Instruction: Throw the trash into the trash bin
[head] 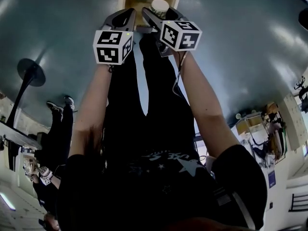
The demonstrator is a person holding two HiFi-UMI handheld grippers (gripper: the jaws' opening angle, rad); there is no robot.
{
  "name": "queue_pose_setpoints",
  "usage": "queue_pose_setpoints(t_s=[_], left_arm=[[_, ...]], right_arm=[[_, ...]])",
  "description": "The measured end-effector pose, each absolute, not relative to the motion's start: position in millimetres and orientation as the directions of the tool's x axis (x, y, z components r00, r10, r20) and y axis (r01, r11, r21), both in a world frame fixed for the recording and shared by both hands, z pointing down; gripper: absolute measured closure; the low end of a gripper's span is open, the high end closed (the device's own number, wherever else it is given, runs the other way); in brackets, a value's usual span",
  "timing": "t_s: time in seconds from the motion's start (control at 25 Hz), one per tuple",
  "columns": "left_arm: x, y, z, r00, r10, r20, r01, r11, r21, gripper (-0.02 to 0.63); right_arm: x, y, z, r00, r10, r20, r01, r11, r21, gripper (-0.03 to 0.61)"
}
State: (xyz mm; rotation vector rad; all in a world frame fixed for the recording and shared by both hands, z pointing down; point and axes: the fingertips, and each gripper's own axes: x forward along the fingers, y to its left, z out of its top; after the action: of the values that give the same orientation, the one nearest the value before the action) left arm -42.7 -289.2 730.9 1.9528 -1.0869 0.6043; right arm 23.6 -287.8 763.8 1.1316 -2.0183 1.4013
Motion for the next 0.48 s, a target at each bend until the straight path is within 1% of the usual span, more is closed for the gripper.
queue_pose_setpoints(t_s=[0.36,0.48], left_arm=[[-36,-284,744,0.523,-0.429,0.737,-0.850,-0.332,0.409,0.603],[-33,-283,742,0.523,-0.426,0.738,-0.849,-0.333,0.410,0.603]], right_arm=[[19,-288,780,-0.579,-0.317,0.751,-0.814,0.180,-0.552,0.253],[23,-285,784,-0.574,-0.313,0.757,-0.818,0.168,-0.550,0.253]])
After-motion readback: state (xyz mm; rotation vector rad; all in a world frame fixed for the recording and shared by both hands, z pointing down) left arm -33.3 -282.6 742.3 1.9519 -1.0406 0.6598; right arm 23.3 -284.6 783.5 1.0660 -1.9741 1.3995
